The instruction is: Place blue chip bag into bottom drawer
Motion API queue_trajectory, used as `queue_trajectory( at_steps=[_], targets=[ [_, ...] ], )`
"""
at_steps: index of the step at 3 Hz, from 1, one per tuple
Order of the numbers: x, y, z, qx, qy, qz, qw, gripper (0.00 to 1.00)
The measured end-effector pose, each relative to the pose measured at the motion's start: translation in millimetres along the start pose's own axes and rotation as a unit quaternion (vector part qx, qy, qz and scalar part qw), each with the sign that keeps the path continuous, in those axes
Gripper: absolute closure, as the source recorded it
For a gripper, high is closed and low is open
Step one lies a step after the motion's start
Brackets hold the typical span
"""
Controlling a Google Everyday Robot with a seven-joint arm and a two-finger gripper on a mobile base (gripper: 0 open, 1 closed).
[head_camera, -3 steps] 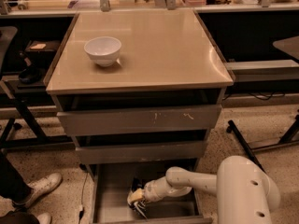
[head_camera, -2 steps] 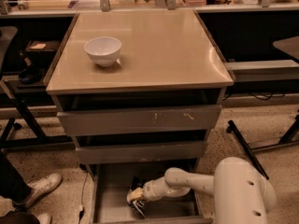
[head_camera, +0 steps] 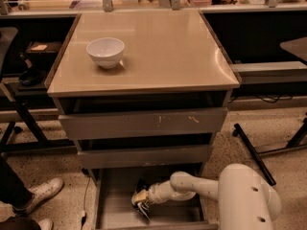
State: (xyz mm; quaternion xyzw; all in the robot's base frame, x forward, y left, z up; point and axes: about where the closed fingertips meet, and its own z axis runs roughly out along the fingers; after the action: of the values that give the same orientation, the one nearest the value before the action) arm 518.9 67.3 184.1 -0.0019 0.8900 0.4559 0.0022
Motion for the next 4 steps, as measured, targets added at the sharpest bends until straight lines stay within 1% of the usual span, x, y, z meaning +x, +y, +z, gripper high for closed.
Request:
queue_trajectory(
  at_steps=[1,4],
  targets=[
    [-0.1,0.0,0.0,0.0,0.0,0.0,1.0,0.82],
    [0.0,0.0,0.1,0.0,0.0,0.0,1.0,0.12]
  ],
)
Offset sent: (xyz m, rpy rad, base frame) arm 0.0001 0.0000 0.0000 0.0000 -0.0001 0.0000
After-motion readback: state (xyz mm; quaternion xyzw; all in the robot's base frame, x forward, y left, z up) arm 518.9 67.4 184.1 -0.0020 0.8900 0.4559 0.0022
